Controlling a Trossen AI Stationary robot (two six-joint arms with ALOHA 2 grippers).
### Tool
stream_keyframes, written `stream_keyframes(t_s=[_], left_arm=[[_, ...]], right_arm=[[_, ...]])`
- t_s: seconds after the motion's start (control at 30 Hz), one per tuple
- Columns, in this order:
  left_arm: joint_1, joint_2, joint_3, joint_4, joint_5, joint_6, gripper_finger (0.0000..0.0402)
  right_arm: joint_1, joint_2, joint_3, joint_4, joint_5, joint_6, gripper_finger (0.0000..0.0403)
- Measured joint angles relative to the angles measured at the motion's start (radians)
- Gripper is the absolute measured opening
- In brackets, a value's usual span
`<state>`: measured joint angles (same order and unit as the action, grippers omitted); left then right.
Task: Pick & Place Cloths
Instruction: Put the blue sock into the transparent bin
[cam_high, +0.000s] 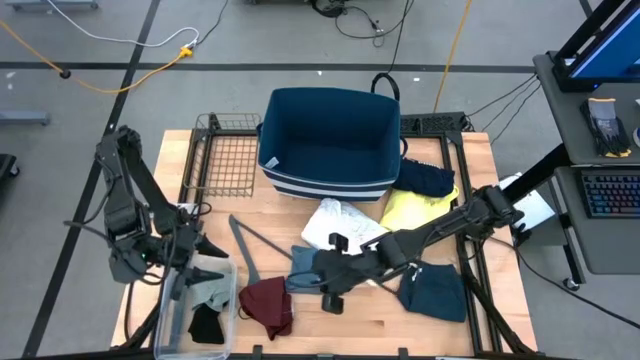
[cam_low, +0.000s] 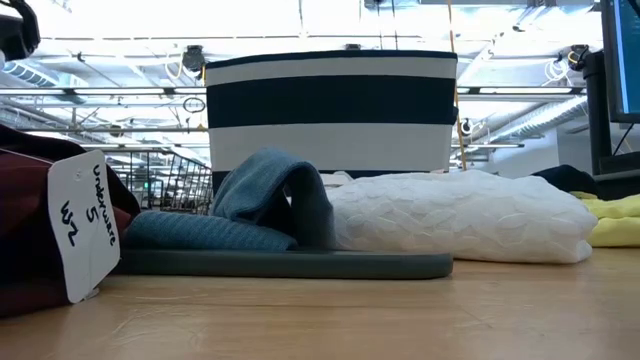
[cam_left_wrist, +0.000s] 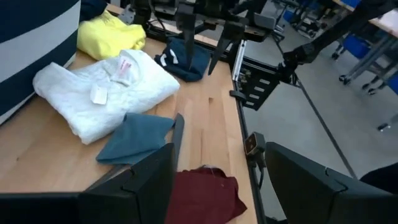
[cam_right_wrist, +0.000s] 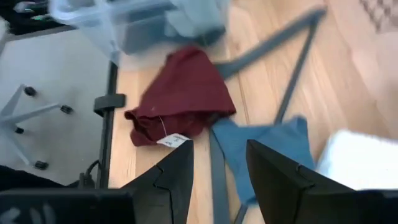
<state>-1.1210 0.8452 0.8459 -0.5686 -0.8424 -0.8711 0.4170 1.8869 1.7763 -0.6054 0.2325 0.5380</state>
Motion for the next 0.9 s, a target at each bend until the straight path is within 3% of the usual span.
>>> stream_keyframes(t_s=[0.13,0.37,0.9], left_arm=[[0.0,-0.023,-0.001,-0.001,0.009,0.047,0.0248],[0.0,-0.033,-0.001,-0.003,0.047,0.082,0.0248],[0.0,-0.032,-0.001,-0.003,0.12,0.082,0.0248]], right_arm=[[-0.023,0.038,0.027,-0.088,-0.025,0.144,0.0142],[-0.067,0.091,0.031,-0.065,-0.107,0.4,0.0141],[-0.098,0.092,-0.093,0.033,-0.1,0.627,0.0141]])
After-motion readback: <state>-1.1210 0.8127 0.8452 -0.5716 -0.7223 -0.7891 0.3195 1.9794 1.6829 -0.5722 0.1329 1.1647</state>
